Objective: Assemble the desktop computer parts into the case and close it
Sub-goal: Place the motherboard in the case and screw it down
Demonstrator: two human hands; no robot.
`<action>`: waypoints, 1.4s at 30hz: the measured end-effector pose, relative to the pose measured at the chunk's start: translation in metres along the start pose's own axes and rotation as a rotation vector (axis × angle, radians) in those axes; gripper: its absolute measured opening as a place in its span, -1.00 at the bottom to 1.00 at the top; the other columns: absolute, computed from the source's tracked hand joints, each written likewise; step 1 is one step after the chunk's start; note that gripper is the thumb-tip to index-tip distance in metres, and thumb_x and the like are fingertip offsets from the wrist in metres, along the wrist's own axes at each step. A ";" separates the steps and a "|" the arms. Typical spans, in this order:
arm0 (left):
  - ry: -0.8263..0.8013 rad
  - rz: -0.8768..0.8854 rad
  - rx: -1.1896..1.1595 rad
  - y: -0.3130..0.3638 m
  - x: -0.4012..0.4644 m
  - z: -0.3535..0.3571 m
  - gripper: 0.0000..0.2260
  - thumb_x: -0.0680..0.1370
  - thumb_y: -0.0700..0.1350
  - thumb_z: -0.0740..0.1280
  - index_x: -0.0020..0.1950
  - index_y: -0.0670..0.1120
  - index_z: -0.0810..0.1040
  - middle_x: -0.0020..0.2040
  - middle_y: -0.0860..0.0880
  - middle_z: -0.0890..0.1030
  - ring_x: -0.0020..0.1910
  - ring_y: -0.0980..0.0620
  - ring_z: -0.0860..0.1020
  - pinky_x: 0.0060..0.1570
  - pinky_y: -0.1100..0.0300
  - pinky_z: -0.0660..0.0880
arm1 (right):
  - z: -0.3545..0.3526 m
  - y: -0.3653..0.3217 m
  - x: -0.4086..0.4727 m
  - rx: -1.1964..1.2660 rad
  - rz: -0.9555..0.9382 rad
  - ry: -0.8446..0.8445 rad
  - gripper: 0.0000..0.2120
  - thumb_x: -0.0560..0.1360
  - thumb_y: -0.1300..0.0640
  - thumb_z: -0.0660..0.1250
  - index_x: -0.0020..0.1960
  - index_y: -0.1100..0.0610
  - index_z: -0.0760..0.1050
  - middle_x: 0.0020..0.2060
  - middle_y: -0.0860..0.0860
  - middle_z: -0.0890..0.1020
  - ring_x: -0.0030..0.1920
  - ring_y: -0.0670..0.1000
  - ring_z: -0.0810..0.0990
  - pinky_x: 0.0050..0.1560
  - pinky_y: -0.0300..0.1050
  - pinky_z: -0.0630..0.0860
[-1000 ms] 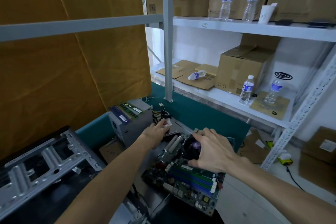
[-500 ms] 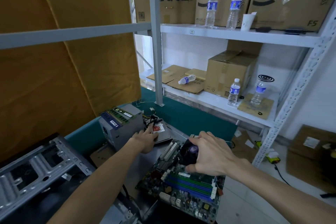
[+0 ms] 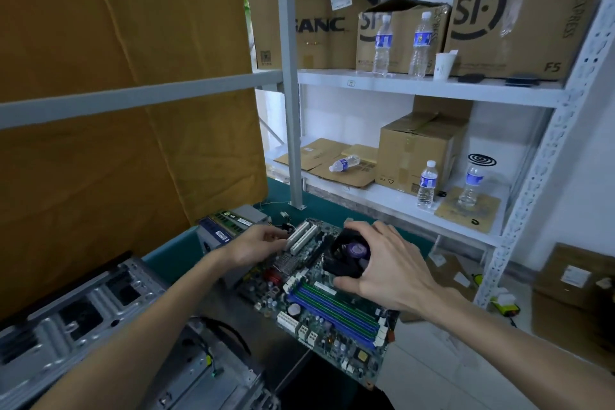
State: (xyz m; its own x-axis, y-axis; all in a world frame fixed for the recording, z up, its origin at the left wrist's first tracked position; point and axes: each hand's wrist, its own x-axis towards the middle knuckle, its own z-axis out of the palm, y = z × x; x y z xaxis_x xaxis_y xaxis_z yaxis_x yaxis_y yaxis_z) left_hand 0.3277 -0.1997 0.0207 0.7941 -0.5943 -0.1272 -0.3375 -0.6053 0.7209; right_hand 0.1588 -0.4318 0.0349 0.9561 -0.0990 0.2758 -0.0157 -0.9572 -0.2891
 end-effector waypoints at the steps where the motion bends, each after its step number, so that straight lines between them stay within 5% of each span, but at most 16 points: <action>1: 0.030 0.000 -0.012 0.005 -0.016 -0.009 -0.64 0.66 0.01 0.33 0.43 -0.05 0.50 0.26 -0.02 0.59 0.20 0.00 0.57 0.19 0.11 0.51 | -0.005 -0.008 -0.002 0.025 -0.012 0.012 -0.05 0.19 -0.57 0.31 0.48 -0.22 0.20 0.19 -0.11 0.48 0.24 0.02 0.48 0.12 -0.03 0.48; 6: 0.161 -0.017 0.073 0.005 -0.098 -0.048 -0.68 0.66 0.01 0.33 0.38 -0.05 0.53 0.22 0.02 0.60 0.15 0.08 0.59 0.14 0.12 0.53 | -0.018 -0.066 -0.011 0.116 -0.128 0.008 -0.11 0.16 -0.57 0.31 0.41 -0.27 0.23 0.14 -0.13 0.47 0.19 -0.01 0.48 0.06 -0.03 0.49; 10: 0.282 -0.058 0.212 -0.025 -0.166 -0.068 -0.75 0.65 0.02 0.34 0.26 -0.05 0.62 -0.06 0.11 0.65 -0.18 0.26 0.59 -0.16 0.27 0.51 | -0.015 -0.122 -0.017 0.134 -0.255 -0.068 -0.14 0.18 -0.57 0.32 0.39 -0.25 0.28 0.09 -0.13 0.45 0.15 -0.01 0.47 0.01 -0.03 0.45; 14: 0.325 -0.137 0.225 -0.054 -0.228 -0.078 -0.77 0.65 0.04 0.34 0.26 0.02 0.60 0.03 0.09 0.67 -0.03 0.13 0.64 0.03 0.08 0.57 | -0.002 -0.170 -0.030 0.108 -0.370 -0.109 -0.14 0.23 -0.56 0.31 0.42 -0.22 0.27 0.15 -0.07 0.47 0.18 0.03 0.49 0.02 0.00 0.49; 18: 0.355 -0.176 0.259 -0.075 -0.273 -0.078 -0.84 0.64 0.07 0.34 0.13 0.04 0.62 -0.03 0.06 0.68 -0.10 0.10 0.64 0.00 0.00 0.58 | 0.003 -0.206 -0.046 0.064 -0.432 -0.132 -0.14 0.26 -0.55 0.32 0.44 -0.19 0.26 0.18 -0.05 0.49 0.20 0.04 0.50 -0.03 -0.01 0.41; 23: 0.303 -0.196 0.260 -0.093 -0.305 -0.068 -0.76 0.64 0.12 0.33 0.25 0.08 0.60 0.03 0.17 0.67 -0.06 0.26 0.63 -0.06 0.31 0.54 | -0.002 -0.229 -0.070 0.002 -0.460 -0.160 -0.15 0.27 -0.54 0.34 0.45 -0.18 0.30 0.18 -0.02 0.50 0.21 0.07 0.51 -0.06 -0.03 0.34; 28: 0.334 -0.199 0.296 -0.104 -0.327 -0.057 -0.80 0.60 0.10 0.40 0.12 0.02 0.65 0.00 0.12 0.68 -0.03 0.16 0.64 0.07 0.10 0.59 | -0.002 -0.258 -0.091 -0.025 -0.436 -0.211 -0.13 0.29 -0.51 0.38 0.48 -0.12 0.37 0.24 0.03 0.55 0.22 0.11 0.56 -0.05 -0.03 0.38; 33: 0.329 -0.276 0.351 -0.121 -0.341 -0.054 -0.84 0.63 -0.01 0.38 0.16 -0.01 0.65 0.03 0.06 0.68 -0.02 0.12 0.63 0.00 0.22 0.56 | 0.009 -0.287 -0.100 -0.029 -0.395 -0.265 -0.15 0.26 -0.50 0.40 0.41 -0.06 0.48 0.19 -0.06 0.65 0.19 0.10 0.60 -0.08 -0.04 0.46; 38: 0.351 -0.260 0.129 -0.110 -0.346 -0.055 -0.66 0.69 0.10 0.23 -0.05 -0.11 0.64 -0.23 0.00 0.63 -0.31 0.04 0.55 -0.23 0.15 0.42 | 0.031 -0.305 -0.098 -0.079 -0.352 -0.246 -0.28 0.26 -0.43 0.42 0.24 0.00 0.52 0.02 -0.04 0.68 0.09 0.11 0.61 -0.11 -0.02 0.48; 42: 0.156 -0.274 -0.298 -0.082 -0.341 -0.049 -0.54 0.66 0.27 0.17 0.21 -0.07 0.61 0.10 0.04 0.69 -0.03 0.06 0.70 -0.07 0.14 0.61 | 0.050 -0.313 -0.097 -0.127 -0.323 -0.225 -0.32 0.29 -0.29 0.46 0.26 0.06 0.44 0.08 0.08 0.64 0.17 0.19 0.56 -0.13 0.01 0.37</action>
State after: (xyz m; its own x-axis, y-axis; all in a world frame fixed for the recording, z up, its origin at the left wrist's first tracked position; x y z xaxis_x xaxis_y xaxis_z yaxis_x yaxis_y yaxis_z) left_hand 0.1091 0.0788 0.0386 0.9089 -0.3316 -0.2528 0.0387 -0.5366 0.8430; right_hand 0.0856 -0.1088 0.0527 0.9576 0.2606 0.1228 0.2733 -0.9566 -0.1010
